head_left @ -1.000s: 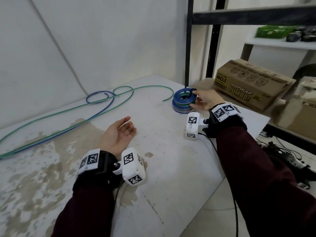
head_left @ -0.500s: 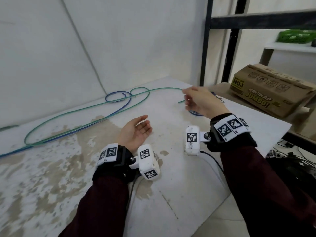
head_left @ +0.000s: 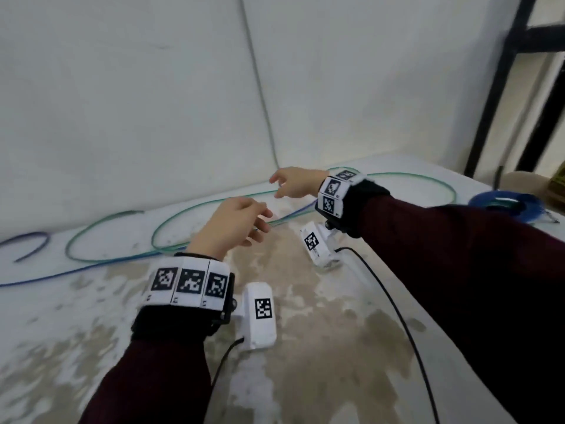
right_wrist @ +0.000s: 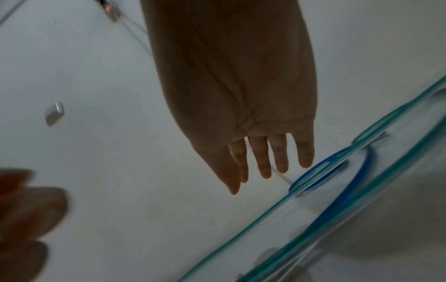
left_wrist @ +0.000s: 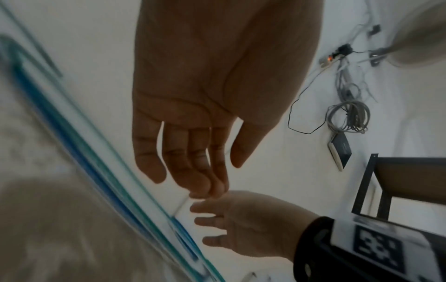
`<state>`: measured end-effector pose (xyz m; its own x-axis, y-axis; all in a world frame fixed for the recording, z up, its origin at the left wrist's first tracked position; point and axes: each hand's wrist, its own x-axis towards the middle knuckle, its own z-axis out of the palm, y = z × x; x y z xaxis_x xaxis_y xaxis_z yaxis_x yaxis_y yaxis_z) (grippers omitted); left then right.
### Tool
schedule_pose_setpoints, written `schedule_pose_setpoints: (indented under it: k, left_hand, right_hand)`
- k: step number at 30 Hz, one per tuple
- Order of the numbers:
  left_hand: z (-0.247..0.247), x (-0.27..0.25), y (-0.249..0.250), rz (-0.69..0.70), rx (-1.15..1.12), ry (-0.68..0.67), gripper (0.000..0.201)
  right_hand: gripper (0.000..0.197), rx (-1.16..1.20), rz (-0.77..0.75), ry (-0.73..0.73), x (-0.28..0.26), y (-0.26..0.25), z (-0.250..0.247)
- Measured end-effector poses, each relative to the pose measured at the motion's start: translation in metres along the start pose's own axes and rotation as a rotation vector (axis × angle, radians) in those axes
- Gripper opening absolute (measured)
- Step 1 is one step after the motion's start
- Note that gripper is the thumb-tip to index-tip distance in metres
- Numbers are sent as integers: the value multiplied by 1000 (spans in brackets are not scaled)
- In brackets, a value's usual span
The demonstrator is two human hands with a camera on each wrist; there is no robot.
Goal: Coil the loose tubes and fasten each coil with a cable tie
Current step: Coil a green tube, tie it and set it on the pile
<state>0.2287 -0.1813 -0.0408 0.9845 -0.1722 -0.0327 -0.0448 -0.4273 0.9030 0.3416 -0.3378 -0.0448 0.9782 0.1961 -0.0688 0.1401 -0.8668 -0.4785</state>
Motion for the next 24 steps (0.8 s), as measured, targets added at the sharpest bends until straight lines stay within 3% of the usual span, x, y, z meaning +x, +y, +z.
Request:
schedule_pose_setpoints:
  k: [5,10,13,18,20,22,24]
  left_hand:
    - [-50,8,-17,2,169,123,26]
    - [-68,15,-32,25,230,207,24]
    - [-78,15,-37,16,337,363,16]
    - [-111,0,-32,-87,395,577,75]
    - [-124,-10,-28,-87,364,599,82]
    - [-132,-19,-26,-52,313,593,64]
    - [-134,-29,-23,68,210,556,26]
  right_hand:
    - [54,-258,-20,-89,53,-15,18]
    - [28,-284,-35,-116,71,-15,15]
    - [11,-158,-74,-128,63,-29,6]
    - [17,167,-332,131,21,-59,-24]
    - [18,298,-403,180,0,-72,-34]
    - [17,436,-454,185,-20,-82,-41]
    - [16,574,-478,195,-35,-90,-44]
